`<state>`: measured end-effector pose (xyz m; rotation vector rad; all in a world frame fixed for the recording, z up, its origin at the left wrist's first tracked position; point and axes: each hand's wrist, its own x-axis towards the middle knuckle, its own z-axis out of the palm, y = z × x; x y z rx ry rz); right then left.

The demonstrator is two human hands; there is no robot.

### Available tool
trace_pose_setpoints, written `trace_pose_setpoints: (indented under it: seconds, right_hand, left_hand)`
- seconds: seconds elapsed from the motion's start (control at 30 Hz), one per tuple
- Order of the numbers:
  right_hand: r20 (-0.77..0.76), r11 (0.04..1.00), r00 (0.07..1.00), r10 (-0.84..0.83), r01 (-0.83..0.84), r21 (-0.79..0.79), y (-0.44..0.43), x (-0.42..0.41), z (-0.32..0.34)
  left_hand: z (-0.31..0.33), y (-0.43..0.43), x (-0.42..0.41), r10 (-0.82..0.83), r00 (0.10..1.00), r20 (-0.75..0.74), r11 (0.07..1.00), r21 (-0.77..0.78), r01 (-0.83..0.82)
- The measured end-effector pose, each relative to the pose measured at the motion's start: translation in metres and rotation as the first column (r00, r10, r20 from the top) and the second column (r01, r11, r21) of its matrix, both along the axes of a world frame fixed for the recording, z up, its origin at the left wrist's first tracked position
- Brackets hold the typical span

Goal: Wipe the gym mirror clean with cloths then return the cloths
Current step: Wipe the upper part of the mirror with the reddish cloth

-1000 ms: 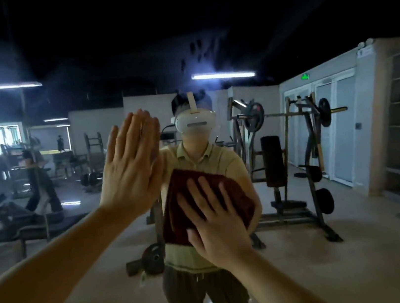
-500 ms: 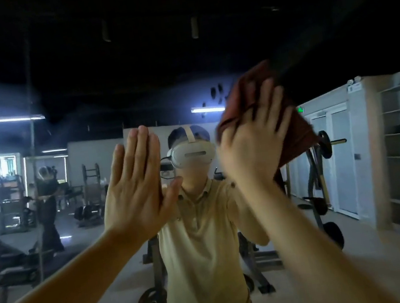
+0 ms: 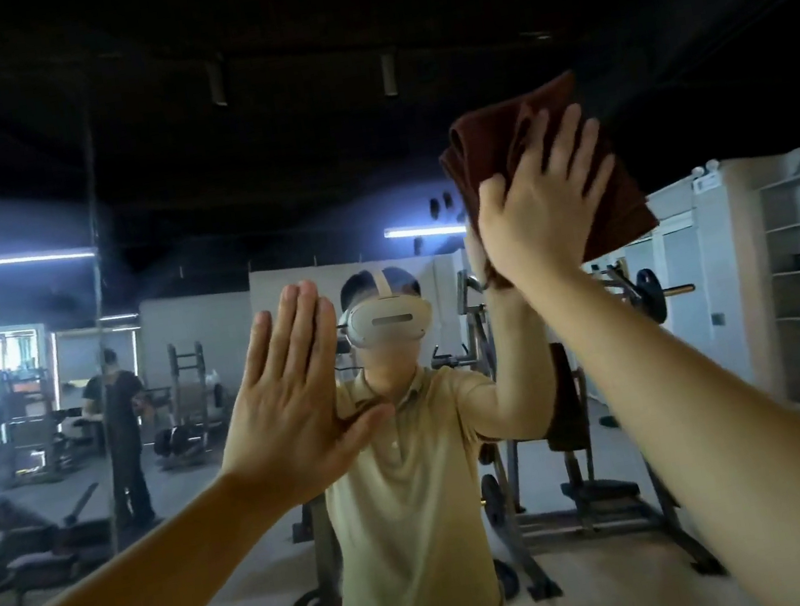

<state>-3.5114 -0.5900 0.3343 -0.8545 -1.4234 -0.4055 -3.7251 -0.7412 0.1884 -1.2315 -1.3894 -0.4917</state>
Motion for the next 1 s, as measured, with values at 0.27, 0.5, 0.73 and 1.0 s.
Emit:
trace_pose_setpoints:
  seconds: [0.27, 0.5, 0.73, 1.0]
  right_hand:
    - [0.592, 0.921, 0.806, 0.001, -0.231, 0.313, -0.040, -0.060, -0.128]
    - [0.356, 0.963, 0.922, -0.150, 0.054, 0.265, 0.039, 0.047, -0.043]
    - [-0.100, 0.985, 0.995, 0.016, 0.001, 0.171, -0.032, -0.064, -0.017]
    - [0.449, 0.920, 0.887, -0.109, -0.081, 0.384, 0.012, -0.006, -0.058]
  left_hand:
    - [0.019, -0.029, -0.017, -0.184, 0.974, -0.131, 0.979, 0.067, 0.194]
    - [0.057, -0.027, -0.031, -0.018, 0.982, -0.186, 0.998, 0.049, 0.027]
    - [0.060, -0.013, -0.047, 0.052, 0.998, -0.021, 0.981, 0.187, -0.047]
    - [0.062, -0.021, -0.041, 0.071, 0.997, 0.011, 0.987, 0.143, -0.072]
